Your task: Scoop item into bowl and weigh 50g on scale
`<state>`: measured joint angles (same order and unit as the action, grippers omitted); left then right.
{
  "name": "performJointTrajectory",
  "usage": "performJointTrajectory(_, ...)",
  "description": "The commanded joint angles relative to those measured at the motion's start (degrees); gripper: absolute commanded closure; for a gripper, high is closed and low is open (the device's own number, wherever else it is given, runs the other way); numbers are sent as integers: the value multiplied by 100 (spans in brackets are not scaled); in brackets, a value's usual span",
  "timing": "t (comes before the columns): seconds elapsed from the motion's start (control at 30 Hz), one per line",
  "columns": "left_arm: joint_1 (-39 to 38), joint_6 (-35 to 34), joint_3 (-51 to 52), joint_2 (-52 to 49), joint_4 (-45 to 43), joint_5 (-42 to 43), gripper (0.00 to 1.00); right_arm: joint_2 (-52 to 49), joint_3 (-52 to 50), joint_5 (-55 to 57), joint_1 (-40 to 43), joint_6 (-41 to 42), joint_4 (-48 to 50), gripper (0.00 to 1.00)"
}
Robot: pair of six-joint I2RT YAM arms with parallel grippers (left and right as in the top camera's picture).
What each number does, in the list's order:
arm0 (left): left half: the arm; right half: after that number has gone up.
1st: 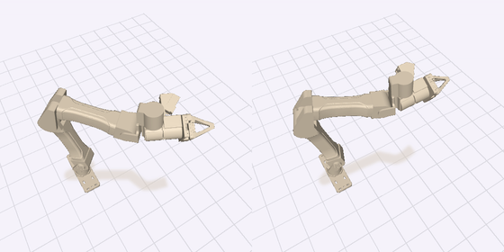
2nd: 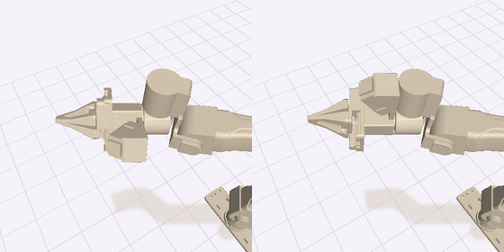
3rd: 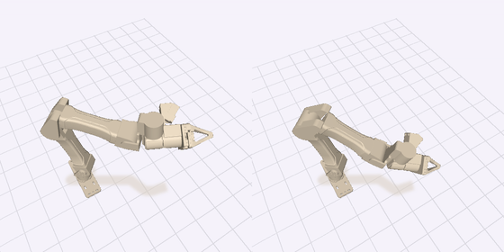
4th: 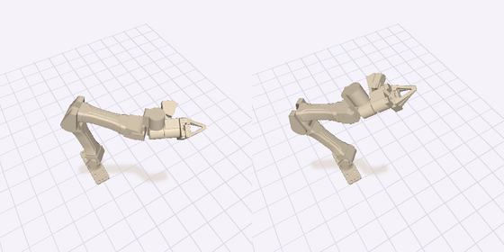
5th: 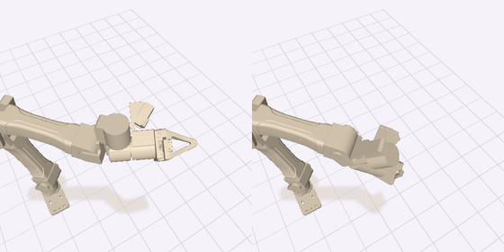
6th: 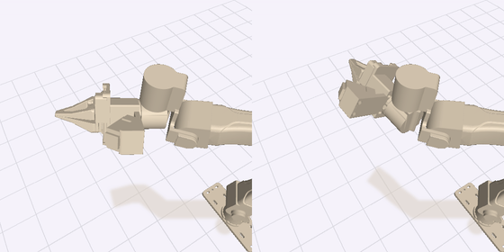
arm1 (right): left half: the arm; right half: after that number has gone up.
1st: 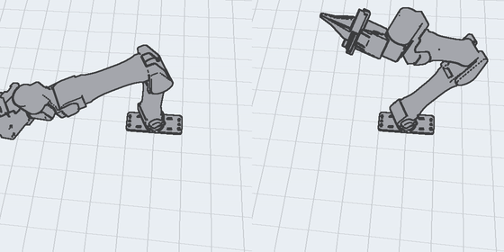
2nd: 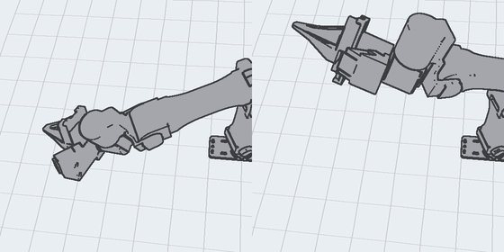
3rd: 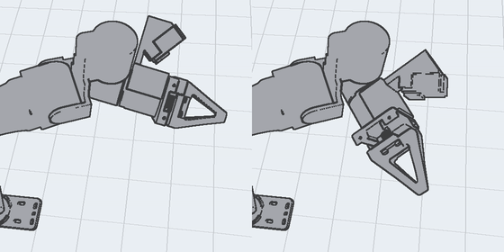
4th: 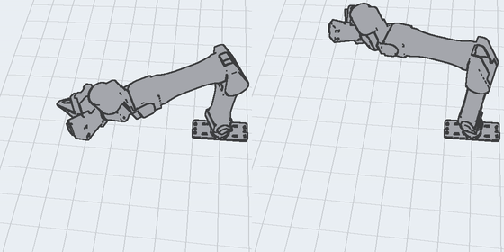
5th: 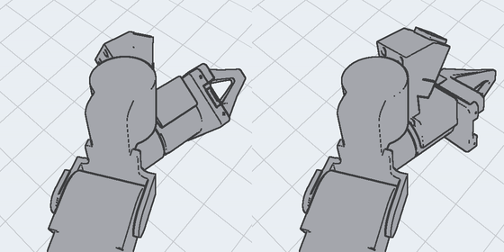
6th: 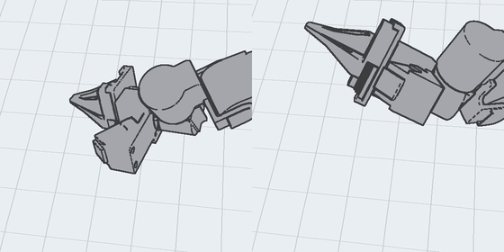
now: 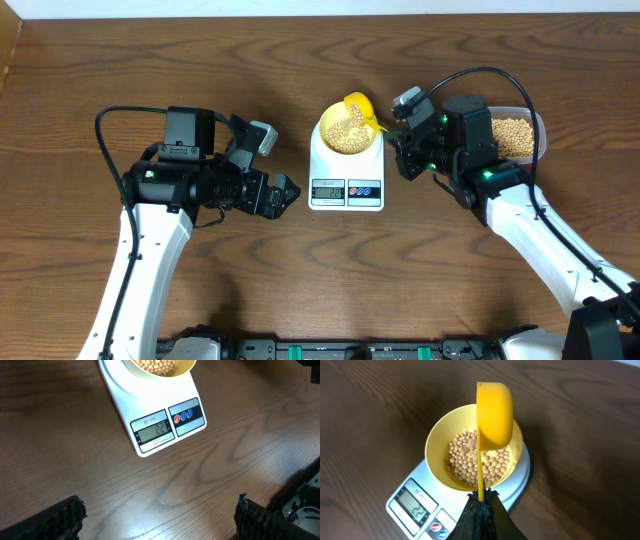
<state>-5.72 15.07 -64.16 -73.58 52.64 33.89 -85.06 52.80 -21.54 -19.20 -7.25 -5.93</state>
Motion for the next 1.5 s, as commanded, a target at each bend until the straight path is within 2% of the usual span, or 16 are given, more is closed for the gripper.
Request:
performJointTrajectory(0.0,28,33,33,-24,17,-50,2,-46,74,109,-39,-739,42,99)
performJointTrajectory(0.37,28,33,33,-24,17,-50,2,-44,76,197,-42,-1491,409,99)
performJointTrajectory(0.93,28,33,33,-24,17,-50,2,50,76,195,-116,-1486,555,99)
performJointTrajectory(0.97,28,33,33,-24,17,-50,2,83,76,192,-114,-1394,640,99)
performJointTrajectory(1.13,28,33,33,-24,17,-50,2,516,76,195,-31,302,1322,99)
performJointTrajectory(1.2,28,33,33,-24,17,-50,2,728,76,195,111,662,1338,99)
performJointTrajectory(1.47,28,33,33,-24,17,-50,2,1421,76,354,1574,1722,306,99)
